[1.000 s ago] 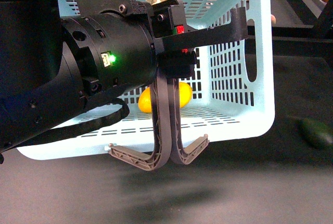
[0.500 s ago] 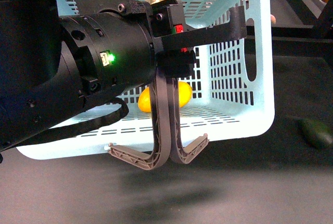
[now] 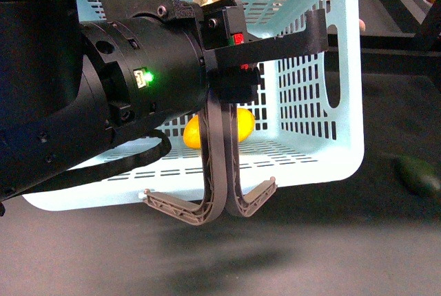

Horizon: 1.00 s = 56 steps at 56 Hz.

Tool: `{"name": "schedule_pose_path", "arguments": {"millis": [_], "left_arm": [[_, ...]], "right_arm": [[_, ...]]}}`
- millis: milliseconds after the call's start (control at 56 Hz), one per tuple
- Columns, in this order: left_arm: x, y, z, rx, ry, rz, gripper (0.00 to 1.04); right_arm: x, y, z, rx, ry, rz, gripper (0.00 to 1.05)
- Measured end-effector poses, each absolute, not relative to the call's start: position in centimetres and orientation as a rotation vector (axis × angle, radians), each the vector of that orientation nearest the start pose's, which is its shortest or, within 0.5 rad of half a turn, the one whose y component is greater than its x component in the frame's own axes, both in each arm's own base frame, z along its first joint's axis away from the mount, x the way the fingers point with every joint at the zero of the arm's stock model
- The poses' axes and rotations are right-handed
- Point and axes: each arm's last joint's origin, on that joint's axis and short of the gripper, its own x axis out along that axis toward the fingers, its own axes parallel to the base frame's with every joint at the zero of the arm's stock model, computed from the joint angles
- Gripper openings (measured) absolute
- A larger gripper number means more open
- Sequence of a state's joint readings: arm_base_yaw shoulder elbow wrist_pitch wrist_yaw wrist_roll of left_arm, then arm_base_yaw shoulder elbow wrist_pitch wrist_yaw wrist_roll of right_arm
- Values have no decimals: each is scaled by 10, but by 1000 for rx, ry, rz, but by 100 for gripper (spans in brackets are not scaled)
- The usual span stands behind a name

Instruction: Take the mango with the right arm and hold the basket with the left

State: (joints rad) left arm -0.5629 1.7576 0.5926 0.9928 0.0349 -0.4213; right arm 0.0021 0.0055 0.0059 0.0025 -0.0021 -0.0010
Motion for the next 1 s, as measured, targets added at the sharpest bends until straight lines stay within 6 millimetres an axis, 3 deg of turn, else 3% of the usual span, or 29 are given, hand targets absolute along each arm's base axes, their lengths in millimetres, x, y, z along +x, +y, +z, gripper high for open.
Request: {"name": "schedule_pose_path", "arguments": {"millis": [446,1000], "left_arm": [[267,-170,145,-362,291,-551,5],[267,-170,145,-362,291,-551,5]], "right_arm": [[98,0,165,-1,-3,4,98],[98,0,165,-1,-3,4,96]]}}
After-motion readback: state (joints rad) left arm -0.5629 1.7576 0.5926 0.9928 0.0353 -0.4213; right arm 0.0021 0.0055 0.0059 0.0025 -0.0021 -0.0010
